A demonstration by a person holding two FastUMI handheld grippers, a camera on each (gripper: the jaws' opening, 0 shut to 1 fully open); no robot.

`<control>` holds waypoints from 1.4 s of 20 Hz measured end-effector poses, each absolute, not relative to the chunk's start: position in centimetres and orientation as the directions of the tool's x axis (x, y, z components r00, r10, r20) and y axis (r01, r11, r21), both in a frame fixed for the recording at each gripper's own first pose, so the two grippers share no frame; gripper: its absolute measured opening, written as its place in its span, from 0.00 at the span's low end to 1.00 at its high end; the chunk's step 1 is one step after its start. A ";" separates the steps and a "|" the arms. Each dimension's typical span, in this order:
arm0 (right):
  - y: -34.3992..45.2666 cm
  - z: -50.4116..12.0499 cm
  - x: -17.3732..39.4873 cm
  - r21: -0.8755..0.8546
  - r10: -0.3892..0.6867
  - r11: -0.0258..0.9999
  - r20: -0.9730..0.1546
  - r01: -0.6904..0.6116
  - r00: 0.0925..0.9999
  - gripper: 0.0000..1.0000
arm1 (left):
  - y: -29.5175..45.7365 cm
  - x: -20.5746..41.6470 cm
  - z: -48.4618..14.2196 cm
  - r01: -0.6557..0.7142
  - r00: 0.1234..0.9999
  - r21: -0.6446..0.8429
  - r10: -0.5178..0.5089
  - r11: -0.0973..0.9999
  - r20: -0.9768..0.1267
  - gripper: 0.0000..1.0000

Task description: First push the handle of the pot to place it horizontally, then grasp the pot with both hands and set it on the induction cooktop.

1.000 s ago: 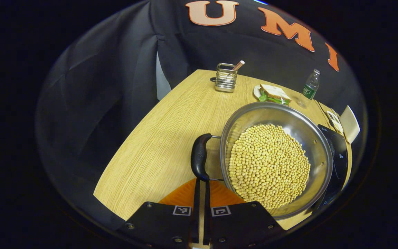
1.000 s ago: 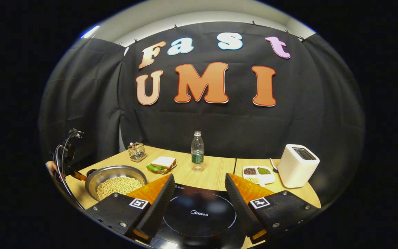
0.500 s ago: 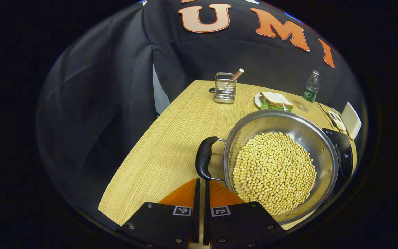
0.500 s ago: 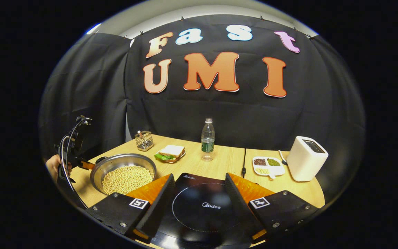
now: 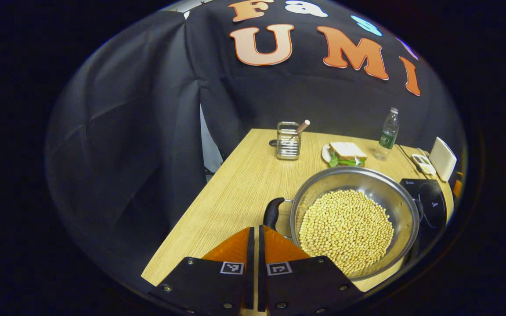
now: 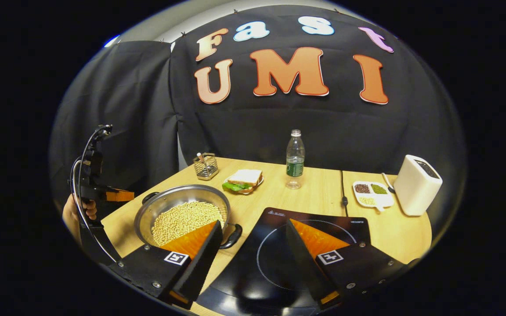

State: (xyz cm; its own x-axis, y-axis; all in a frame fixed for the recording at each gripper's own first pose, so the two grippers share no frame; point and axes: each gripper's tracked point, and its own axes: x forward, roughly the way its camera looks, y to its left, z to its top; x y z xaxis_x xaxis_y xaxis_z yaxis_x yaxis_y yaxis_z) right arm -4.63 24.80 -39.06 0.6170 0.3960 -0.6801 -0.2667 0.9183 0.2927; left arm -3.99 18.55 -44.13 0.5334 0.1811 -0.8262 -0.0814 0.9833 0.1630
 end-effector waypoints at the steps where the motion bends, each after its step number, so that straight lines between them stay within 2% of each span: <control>1: 25.5 -39.3 -4.8 0.312 0.407 0.914 -0.691 -0.261 0.597 0.91 | 18.2 -3.9 -43.7 -0.077 0.540 0.147 0.165 0.986 -0.825 0.04; 2: 26.4 -39.7 -5.1 0.333 0.419 0.908 -0.705 -0.255 0.571 0.91 | 17.6 -3.7 -43.5 -0.063 0.540 0.129 0.142 0.990 -0.830 0.07; 3: 27.2 -40.0 -5.4 0.355 0.430 0.903 -0.719 -0.244 0.545 0.91 | 17.1 -3.8 -43.0 -0.047 0.540 0.109 0.117 0.993 -0.833 0.20; 4: 28.1 -40.2 -5.5 0.377 0.446 0.895 -0.727 -0.239 0.523 0.91 | 16.5 -3.6 -42.4 -0.036 0.543 0.086 0.092 0.996 -0.835 0.28; 5: 28.9 -40.3 -5.5 0.392 0.457 0.889 -0.731 -0.236 0.507 0.91 | 15.8 -3.1 -42.0 -0.026 0.550 0.067 0.070 0.997 -0.832 0.44; 7: 29.7 -40.9 -5.4 0.397 0.453 0.891 -0.751 -0.220 0.480 0.90 | 15.4 -2.2 -41.1 -0.003 0.567 0.061 0.052 0.998 -0.822 0.67; 8: 30.0 -41.4 -5.4 0.398 0.447 0.894 -0.765 -0.206 0.463 0.90 | 15.3 -1.5 -40.6 0.014 0.576 0.071 0.050 0.997 -0.816 0.68; 9: 30.5 -42.0 -5.4 0.403 0.447 0.894 -0.779 -0.195 0.440 0.90 | 15.2 -0.9 -40.0 0.033 0.588 0.074 0.040 0.997 -0.808 0.73; 10: 31.0 -42.5 -5.6 0.415 0.451 0.892 -0.792 -0.179 0.412 0.89 | 14.8 -0.5 -39.7 0.059 0.588 0.072 0.024 0.996 -0.809 0.84; 14: 31.9 -44.8 -5.4 0.418 0.439 0.898 -0.827 -0.138 0.351 0.86 | 14.7 -0.2 -40.9 0.123 0.529 0.103 0.022 0.987 -0.848 0.86; 15: 32.0 -45.4 -5.3 0.417 0.435 0.900 -0.833 -0.130 0.340 0.85 | 14.7 -0.4 -41.7 0.120 0.513 0.104 0.027 0.987 -0.858 0.84; 18: 32.8 -47.3 -5.6 0.411 0.421 0.906 -0.856 -0.099 0.300 0.78 | 14.9 -1.1 -43.9 0.096 0.479 0.086 0.029 0.992 -0.877 0.86; 22: 33.2 -49.1 -5.8 0.389 0.393 0.919 -0.879 -0.068 0.271 0.75 | 15.8 -1.7 -46.5 0.078 0.444 0.088 0.044 0.993 -0.895 0.86; 25: 33.2 -49.7 -5.8 0.358 0.364 0.931 -0.894 -0.072 0.260 0.75 | 16.2 -1.3 -48.0 0.066 0.435 0.082 0.045 0.994 -0.899 0.86; 27: 33.5 -50.1 -5.6 0.320 0.333 0.943 -0.899 -0.091 0.284 0.72 | 16.3 -1.1 -49.3 0.062 0.425 0.077 0.043 0.995 -0.904 0.84; 28: 33.5 -50.0 -5.7 0.304 0.321 0.947 -0.902 -0.103 0.289 0.71 | 16.4 -1.0 -50.1 0.062 0.417 0.079 0.046 0.995 -0.908 0.86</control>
